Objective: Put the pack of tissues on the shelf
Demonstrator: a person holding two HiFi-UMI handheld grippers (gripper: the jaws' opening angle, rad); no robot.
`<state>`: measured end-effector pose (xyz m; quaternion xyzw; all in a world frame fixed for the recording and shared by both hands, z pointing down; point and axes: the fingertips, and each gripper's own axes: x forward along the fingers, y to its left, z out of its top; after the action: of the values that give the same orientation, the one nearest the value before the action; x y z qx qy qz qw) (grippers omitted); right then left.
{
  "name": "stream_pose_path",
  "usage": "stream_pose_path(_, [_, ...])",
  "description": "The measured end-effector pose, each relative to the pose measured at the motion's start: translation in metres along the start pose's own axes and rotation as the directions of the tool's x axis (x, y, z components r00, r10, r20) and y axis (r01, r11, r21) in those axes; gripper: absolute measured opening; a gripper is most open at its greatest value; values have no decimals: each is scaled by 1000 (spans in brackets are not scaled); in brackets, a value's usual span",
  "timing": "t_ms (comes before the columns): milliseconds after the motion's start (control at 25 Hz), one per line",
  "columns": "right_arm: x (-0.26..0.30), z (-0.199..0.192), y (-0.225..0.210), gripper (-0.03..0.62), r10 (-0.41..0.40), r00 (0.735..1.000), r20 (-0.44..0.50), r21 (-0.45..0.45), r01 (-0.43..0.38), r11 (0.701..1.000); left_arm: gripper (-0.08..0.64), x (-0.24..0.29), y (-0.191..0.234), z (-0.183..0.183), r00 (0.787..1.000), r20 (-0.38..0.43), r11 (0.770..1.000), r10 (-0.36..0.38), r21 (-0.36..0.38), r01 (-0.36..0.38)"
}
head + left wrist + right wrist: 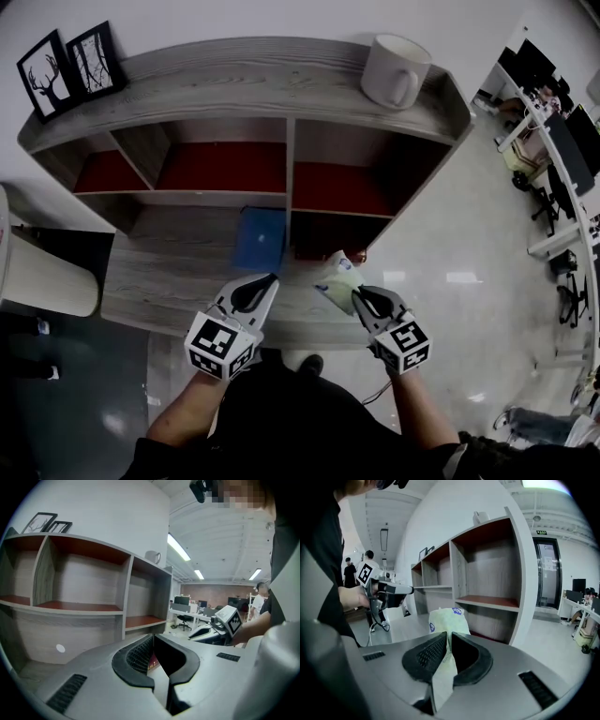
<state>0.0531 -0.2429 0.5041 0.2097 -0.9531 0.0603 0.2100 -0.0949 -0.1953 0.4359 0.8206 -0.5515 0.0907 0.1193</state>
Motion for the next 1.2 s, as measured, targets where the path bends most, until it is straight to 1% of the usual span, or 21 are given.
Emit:
stream_pose_path(200, [11,46,-1,40,-19,999,36,-18,20,1000,21,-4,21,21,999,21,999,-35,11,34])
stream_pose_path(360, [20,75,-5,40,-52,997,65,-36,55,998,21,-4,36,36,997,42,997,-72,30,71])
stream_pose_path(560, [32,107,-15,40,-75,993,93,-67,82,994,21,-1,42,47,993,48,993,-107,56,104])
stream_pose_path(680, [38,120,-23,40,-67,993,99,-85,75,994,21,2,42,53,993,60,994,-98,61,95])
stream_pose_path(840, [45,130,-40,40,-50,995,90,-108,59,992,21,4,42,64,994,89,997,-67,43,63])
stream_pose_path(1040, [62,145,-67,40,-47,995,88,-128,58,990,21,8,38,68,995,93,999,-47,31,44])
stream_pose_path(1200, [80,149,-83,40,-36,997,70,-122,45,991,21,12,39,70,995,99,1000,-26,21,24])
